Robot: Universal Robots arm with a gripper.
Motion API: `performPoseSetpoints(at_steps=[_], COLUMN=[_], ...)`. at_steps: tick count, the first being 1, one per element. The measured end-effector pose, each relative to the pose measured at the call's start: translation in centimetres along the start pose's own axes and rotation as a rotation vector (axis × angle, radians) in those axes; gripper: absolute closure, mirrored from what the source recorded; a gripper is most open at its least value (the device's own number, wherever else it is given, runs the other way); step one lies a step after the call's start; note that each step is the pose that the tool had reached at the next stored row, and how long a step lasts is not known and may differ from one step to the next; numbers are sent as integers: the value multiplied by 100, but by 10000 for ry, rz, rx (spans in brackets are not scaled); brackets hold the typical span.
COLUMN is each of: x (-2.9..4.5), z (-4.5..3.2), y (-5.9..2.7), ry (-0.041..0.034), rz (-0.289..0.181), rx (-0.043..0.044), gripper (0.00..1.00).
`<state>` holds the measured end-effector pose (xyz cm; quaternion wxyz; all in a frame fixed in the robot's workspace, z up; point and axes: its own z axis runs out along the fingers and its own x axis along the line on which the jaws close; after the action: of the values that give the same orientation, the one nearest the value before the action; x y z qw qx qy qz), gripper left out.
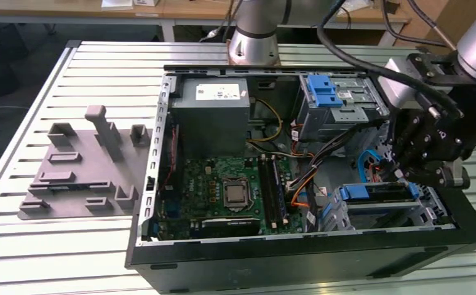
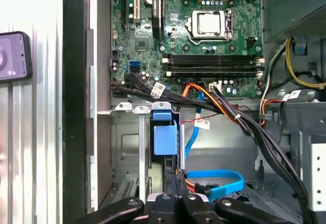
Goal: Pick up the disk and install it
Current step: 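Insert the second disk wire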
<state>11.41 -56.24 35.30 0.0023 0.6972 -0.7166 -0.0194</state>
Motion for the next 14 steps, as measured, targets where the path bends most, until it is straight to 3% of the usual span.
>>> performPoseSetpoints(at_steps=[4,9,12,14], x=[-10,-58,-111,-188], z=[-103,-150,-167,-169], y=[4,6,8,11], ry=[-1,0,0,2], rz=[-4,-16,-16,-16], rx=[-1,-1,-1,-1], gripper=[89,89,89,89])
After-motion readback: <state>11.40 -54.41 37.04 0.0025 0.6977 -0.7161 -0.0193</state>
